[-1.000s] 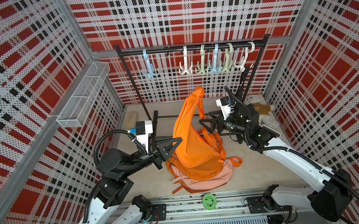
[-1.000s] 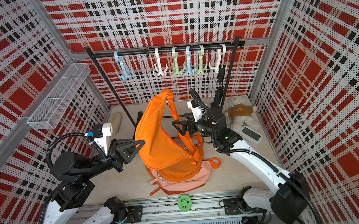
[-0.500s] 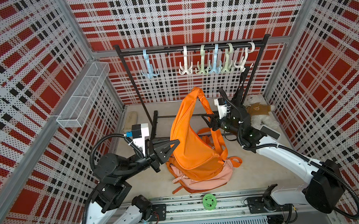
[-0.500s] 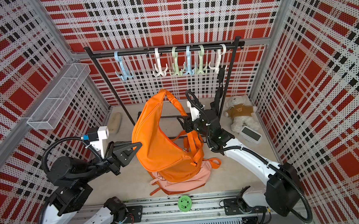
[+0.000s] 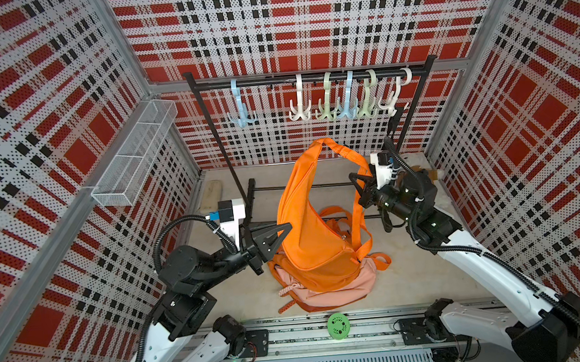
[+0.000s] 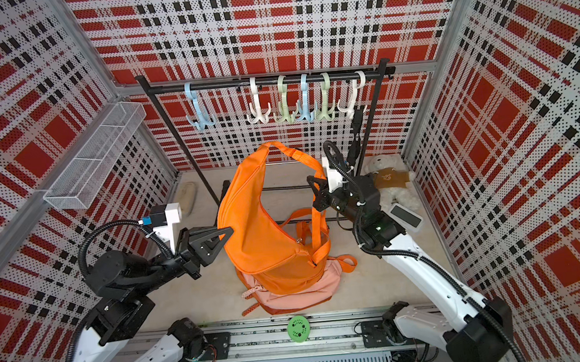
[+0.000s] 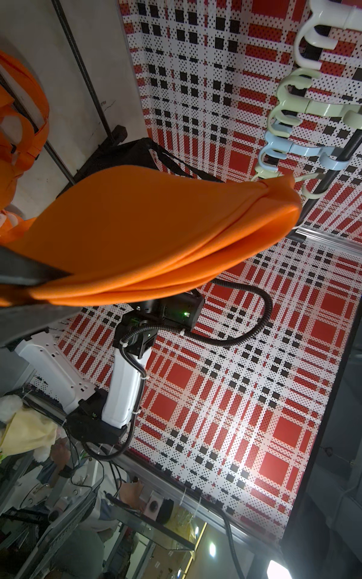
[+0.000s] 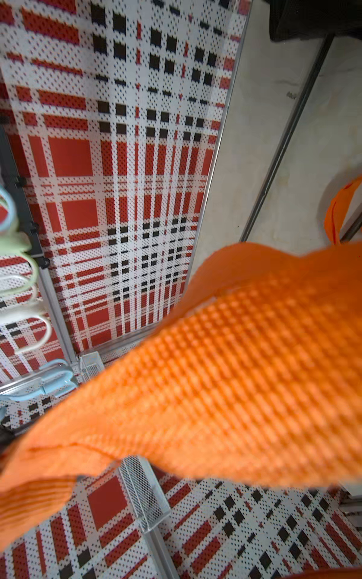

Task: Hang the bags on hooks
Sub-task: Hang the bag on the hook.

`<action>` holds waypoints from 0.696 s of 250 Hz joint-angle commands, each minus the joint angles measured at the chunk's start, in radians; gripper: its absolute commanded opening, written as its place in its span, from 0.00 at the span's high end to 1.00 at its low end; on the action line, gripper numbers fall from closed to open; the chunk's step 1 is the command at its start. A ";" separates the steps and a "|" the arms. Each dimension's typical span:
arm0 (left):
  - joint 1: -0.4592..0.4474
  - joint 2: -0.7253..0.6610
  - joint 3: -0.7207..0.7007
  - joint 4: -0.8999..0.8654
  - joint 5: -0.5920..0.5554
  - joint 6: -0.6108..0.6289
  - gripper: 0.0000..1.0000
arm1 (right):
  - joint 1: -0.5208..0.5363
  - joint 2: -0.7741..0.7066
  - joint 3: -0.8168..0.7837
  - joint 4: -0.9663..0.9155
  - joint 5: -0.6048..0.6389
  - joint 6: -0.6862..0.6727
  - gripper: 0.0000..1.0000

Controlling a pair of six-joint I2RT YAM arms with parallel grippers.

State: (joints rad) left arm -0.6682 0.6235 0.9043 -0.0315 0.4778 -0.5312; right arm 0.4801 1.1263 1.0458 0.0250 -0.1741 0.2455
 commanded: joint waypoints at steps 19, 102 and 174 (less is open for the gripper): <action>-0.186 0.121 0.066 0.047 -0.171 0.168 1.00 | -0.110 0.027 0.147 -0.116 -0.075 -0.041 1.00; -0.247 0.359 0.226 0.056 -0.291 0.272 1.00 | -0.297 0.184 0.375 -0.153 -0.226 0.013 1.00; -0.200 0.482 0.292 0.093 -0.235 0.217 1.00 | -0.332 0.326 0.504 -0.165 -0.266 0.015 1.00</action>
State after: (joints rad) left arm -0.8738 1.0664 1.1538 0.0113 0.2272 -0.3061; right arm 0.1593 1.4174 1.5009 -0.1497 -0.4042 0.2565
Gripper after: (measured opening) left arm 0.110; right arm 0.049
